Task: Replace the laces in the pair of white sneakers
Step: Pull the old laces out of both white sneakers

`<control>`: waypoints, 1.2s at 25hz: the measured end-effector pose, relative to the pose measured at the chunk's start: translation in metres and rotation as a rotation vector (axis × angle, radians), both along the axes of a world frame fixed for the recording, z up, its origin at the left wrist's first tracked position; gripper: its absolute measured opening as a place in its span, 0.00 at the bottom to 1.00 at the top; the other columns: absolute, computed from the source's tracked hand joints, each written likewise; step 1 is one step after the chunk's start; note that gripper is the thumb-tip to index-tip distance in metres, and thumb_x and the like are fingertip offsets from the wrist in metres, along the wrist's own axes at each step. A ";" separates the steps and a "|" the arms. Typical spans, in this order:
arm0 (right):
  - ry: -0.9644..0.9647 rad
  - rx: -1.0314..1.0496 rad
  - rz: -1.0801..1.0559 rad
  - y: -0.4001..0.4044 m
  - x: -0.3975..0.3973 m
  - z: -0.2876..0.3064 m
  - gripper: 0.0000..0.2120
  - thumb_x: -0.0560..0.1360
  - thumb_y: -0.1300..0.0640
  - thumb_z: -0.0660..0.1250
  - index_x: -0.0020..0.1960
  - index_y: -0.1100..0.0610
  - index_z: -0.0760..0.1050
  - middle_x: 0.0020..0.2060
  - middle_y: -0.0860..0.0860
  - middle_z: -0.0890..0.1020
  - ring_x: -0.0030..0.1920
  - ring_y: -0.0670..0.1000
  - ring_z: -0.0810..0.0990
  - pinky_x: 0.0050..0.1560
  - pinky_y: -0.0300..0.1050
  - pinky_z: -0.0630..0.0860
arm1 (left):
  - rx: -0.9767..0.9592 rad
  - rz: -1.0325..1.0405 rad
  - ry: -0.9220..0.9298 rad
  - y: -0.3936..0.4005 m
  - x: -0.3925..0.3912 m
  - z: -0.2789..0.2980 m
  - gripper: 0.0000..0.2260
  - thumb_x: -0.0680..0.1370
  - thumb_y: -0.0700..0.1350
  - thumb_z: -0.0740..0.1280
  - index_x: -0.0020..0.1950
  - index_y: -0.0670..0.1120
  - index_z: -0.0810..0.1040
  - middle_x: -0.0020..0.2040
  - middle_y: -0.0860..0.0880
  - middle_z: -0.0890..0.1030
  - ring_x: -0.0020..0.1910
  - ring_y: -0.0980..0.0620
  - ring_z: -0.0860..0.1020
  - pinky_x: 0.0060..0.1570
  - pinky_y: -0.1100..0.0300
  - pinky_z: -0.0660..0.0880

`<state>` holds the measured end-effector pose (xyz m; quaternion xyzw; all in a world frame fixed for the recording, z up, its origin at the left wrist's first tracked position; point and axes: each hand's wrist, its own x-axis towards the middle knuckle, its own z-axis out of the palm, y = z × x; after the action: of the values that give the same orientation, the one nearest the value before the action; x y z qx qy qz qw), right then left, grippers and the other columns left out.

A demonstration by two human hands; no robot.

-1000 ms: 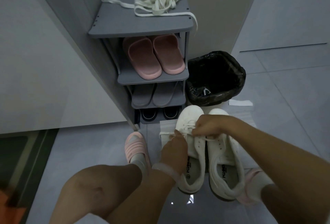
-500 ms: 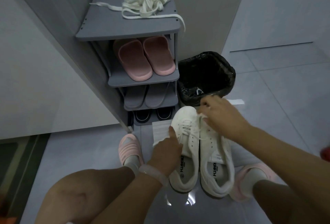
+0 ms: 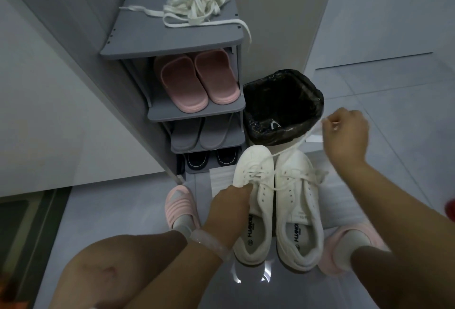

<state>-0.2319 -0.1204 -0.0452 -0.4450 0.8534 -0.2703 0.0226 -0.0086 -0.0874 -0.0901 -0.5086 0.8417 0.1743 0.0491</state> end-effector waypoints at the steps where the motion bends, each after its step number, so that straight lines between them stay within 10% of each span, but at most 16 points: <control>1: 0.002 0.003 -0.022 0.001 -0.009 0.001 0.08 0.75 0.62 0.63 0.52 0.63 0.77 0.54 0.63 0.75 0.55 0.64 0.72 0.54 0.55 0.70 | -0.014 0.004 -0.024 0.001 -0.001 -0.001 0.19 0.78 0.36 0.54 0.68 0.47 0.66 0.53 0.43 0.78 0.50 0.43 0.77 0.42 0.58 0.67; 7: 0.361 0.236 0.882 0.029 0.043 -0.037 0.16 0.58 0.62 0.78 0.44 0.54 0.82 0.53 0.59 0.79 0.56 0.64 0.77 0.50 0.56 0.75 | -0.131 -0.053 -0.023 0.003 -0.002 0.005 0.16 0.75 0.40 0.64 0.63 0.45 0.71 0.45 0.43 0.80 0.43 0.45 0.80 0.36 0.59 0.67; 11: 0.351 0.394 0.831 0.026 0.062 -0.049 0.12 0.74 0.57 0.62 0.56 0.54 0.77 0.64 0.53 0.70 0.68 0.55 0.63 0.65 0.49 0.60 | 0.002 0.085 0.159 -0.008 0.003 0.007 0.15 0.81 0.49 0.55 0.65 0.46 0.70 0.53 0.42 0.79 0.51 0.43 0.78 0.48 0.55 0.73; 18: 0.207 0.248 0.384 0.015 0.021 -0.007 0.08 0.75 0.60 0.63 0.51 0.60 0.77 0.54 0.56 0.76 0.58 0.58 0.71 0.56 0.49 0.65 | 0.051 0.147 0.192 -0.032 -0.007 -0.013 0.12 0.79 0.44 0.58 0.59 0.44 0.76 0.54 0.43 0.77 0.54 0.45 0.75 0.51 0.53 0.73; 21: 0.340 0.493 0.567 0.036 0.037 -0.002 0.18 0.76 0.55 0.61 0.65 0.54 0.70 0.64 0.55 0.70 0.66 0.56 0.66 0.65 0.51 0.62 | -0.005 0.047 0.122 -0.032 -0.012 -0.012 0.10 0.79 0.40 0.58 0.56 0.44 0.77 0.54 0.45 0.75 0.54 0.46 0.75 0.48 0.55 0.72; 25: 0.357 0.356 0.794 0.085 0.097 -0.015 0.17 0.64 0.50 0.73 0.51 0.54 0.78 0.47 0.55 0.80 0.45 0.56 0.80 0.43 0.51 0.77 | 0.195 0.170 0.274 -0.040 -0.014 -0.014 0.12 0.79 0.42 0.57 0.51 0.38 0.78 0.54 0.40 0.75 0.57 0.44 0.73 0.55 0.55 0.70; 30: 0.251 0.615 0.841 0.116 0.140 -0.044 0.34 0.59 0.32 0.65 0.57 0.53 0.79 0.59 0.60 0.79 0.55 0.60 0.81 0.43 0.50 0.81 | 0.506 0.339 0.269 -0.049 -0.023 0.003 0.24 0.82 0.51 0.47 0.55 0.35 0.75 0.61 0.37 0.75 0.63 0.39 0.70 0.66 0.50 0.66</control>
<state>-0.0918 -0.0040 -0.0893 -0.7502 0.6376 0.0801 0.1559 -0.0317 -0.1364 -0.0875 -0.5855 0.6740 0.4493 0.0325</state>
